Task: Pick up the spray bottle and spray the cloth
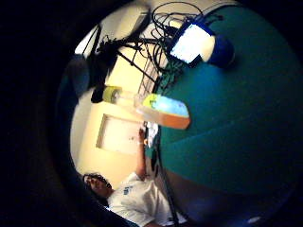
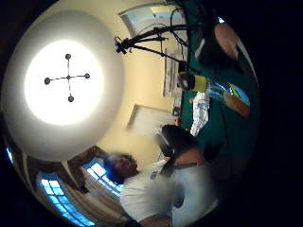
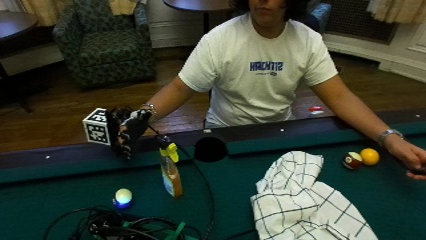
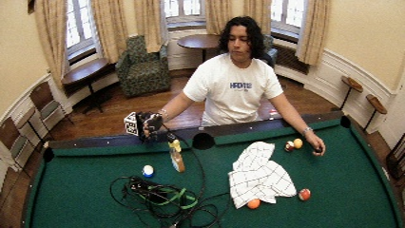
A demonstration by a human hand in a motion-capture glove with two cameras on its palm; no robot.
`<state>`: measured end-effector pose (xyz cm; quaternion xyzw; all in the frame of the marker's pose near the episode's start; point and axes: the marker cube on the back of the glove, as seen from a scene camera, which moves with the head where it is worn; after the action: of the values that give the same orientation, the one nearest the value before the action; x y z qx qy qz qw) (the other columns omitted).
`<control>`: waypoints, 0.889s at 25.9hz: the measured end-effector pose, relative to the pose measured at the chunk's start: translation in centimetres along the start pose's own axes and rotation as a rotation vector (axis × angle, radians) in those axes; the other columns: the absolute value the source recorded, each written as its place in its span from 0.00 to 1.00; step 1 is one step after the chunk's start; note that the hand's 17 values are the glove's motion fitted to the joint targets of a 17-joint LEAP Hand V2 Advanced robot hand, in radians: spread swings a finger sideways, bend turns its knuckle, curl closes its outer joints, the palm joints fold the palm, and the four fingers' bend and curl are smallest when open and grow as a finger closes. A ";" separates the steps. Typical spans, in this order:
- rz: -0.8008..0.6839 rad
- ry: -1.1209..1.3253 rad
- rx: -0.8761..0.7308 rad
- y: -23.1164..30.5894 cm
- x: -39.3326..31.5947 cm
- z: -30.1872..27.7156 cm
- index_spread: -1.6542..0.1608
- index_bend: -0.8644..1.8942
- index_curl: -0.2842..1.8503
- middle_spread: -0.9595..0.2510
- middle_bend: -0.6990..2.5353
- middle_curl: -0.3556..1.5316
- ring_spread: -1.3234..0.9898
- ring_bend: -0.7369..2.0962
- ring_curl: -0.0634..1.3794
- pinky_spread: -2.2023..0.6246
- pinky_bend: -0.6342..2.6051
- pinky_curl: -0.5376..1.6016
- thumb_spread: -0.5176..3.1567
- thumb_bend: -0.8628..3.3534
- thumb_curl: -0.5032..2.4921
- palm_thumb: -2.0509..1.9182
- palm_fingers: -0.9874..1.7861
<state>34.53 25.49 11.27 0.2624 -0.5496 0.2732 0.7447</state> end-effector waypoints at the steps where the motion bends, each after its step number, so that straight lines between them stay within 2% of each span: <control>1: 0.012 0.011 -0.022 -0.1 0.2 0.2 0.74 0.49 0.36 0.62 0.39 0.48 0.49 0.51 0.41 0.74 0.35 0.50 0.37 0.19 0.32 0.70 0.58; 2: 0.020 0.021 -0.045 -0.1 0.4 0.4 0.73 0.49 0.36 0.64 0.37 0.47 0.50 0.49 0.41 0.76 0.34 0.51 0.37 0.19 0.32 0.69 0.51; 4: 0.026 0.037 -0.090 -0.4 0.7 0.9 0.73 0.48 0.36 0.66 0.36 0.46 0.51 0.46 0.39 0.78 0.34 0.50 0.37 0.19 0.32 0.69 0.44; 7: 0.027 0.061 -0.137 -0.9 0.8 1.7 0.71 0.43 0.33 0.68 0.35 0.44 0.52 0.42 0.35 0.80 0.33 0.47 0.37 0.19 0.31 0.68 0.41; 11: 0.039 0.088 -0.192 -1.9 0.9 3.5 0.70 0.40 0.30 0.69 0.33 0.42 0.53 0.41 0.29 0.82 0.31 0.44 0.37 0.20 0.31 0.68 0.43; 14: 0.043 0.080 -0.229 -2.6 1.1 5.1 0.70 0.39 0.29 0.68 0.33 0.41 0.52 0.41 0.27 0.83 0.28 0.41 0.37 0.20 0.30 0.68 0.49; 23: 0.065 -0.015 -0.265 -4.6 1.8 8.3 0.70 0.37 0.28 0.67 0.32 0.40 0.51 0.41 0.27 0.82 0.27 0.41 0.37 0.20 0.30 0.69 0.53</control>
<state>32.59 16.69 14.72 0.1459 -0.5948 0.2201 0.7593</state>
